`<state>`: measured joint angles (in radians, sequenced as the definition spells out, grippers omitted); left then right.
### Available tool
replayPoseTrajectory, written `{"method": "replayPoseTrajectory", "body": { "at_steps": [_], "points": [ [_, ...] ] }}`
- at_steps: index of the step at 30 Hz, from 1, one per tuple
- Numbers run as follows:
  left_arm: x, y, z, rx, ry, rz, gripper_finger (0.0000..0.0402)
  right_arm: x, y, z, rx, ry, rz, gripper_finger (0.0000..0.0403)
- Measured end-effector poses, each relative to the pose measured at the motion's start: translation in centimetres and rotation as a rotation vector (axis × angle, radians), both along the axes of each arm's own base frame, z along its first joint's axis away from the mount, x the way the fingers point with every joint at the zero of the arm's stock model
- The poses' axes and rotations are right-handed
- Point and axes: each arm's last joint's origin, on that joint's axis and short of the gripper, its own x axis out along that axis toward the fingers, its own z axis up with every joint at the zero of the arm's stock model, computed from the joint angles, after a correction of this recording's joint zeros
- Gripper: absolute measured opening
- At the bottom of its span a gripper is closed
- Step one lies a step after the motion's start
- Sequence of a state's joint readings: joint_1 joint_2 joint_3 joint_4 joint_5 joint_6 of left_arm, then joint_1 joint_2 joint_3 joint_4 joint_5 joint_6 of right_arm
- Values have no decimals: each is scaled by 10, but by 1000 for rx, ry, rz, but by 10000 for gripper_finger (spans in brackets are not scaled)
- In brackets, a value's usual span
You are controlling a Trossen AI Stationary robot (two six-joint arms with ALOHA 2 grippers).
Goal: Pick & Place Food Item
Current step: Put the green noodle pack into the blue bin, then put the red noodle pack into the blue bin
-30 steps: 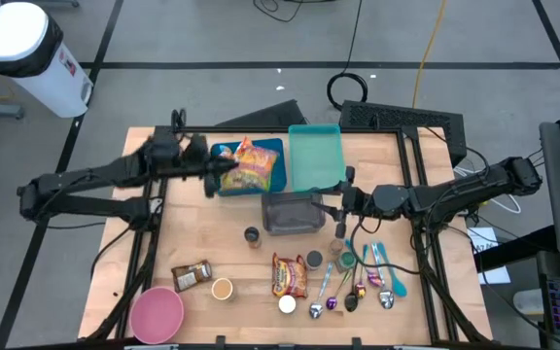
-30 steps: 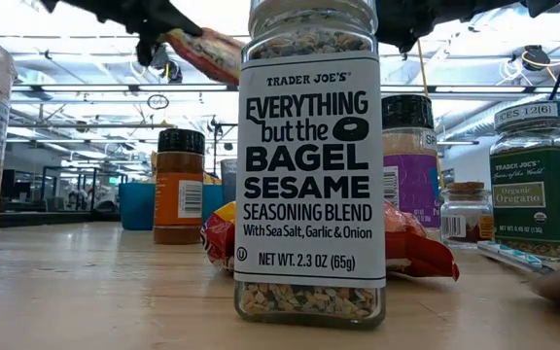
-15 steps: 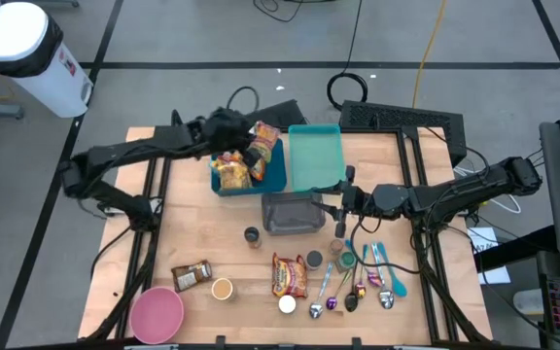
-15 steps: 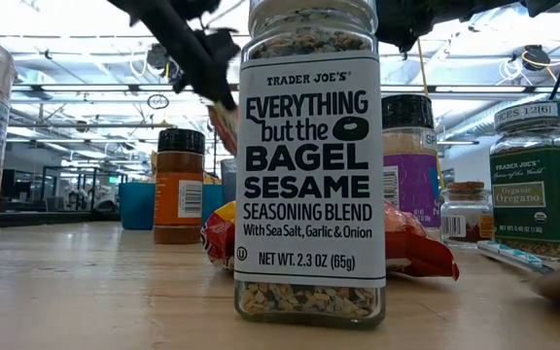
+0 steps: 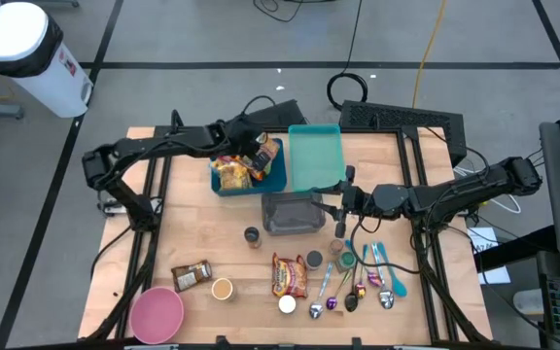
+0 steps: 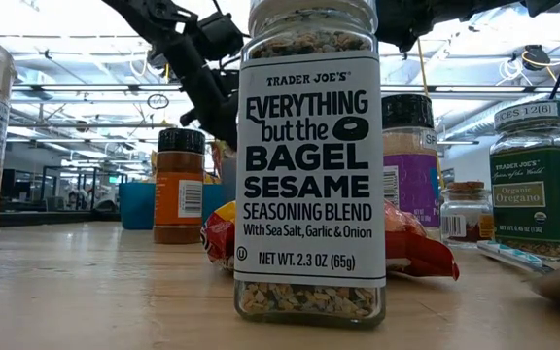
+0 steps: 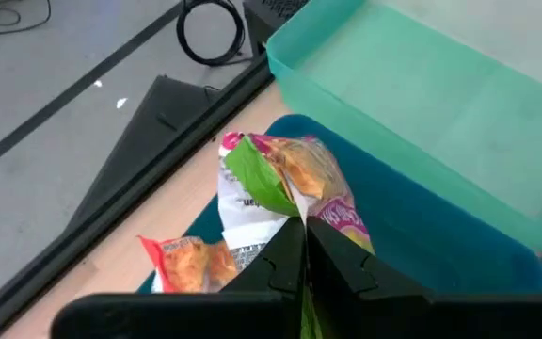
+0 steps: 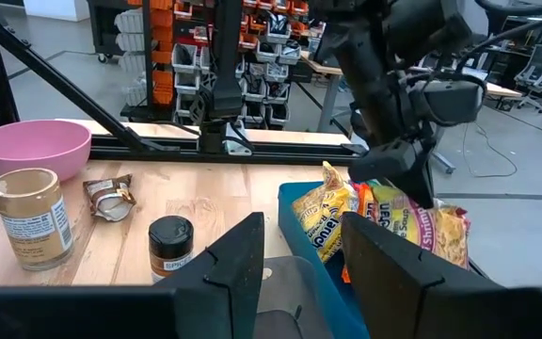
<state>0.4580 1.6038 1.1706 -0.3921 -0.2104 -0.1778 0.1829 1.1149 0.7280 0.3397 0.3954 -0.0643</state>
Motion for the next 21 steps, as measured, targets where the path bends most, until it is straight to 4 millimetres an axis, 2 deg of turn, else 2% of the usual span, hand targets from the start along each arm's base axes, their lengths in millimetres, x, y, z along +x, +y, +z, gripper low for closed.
{"method": "replayPoseTrajectory", "body": {
  "at_steps": [11, 16, 21],
  "points": [
    [12, 9, -23, 5, 23, 21, 8, 0, 0, 0, 0, 1, 0, 133],
    [12, 12, -21, 68, 30, 76, 53, 0, 0, 0, 0, 1, 0, 134],
    [12, 12, -20, 88, 39, 71, 123, 0, 0, 0, 0, 1, 0, 131]
  ]
}}
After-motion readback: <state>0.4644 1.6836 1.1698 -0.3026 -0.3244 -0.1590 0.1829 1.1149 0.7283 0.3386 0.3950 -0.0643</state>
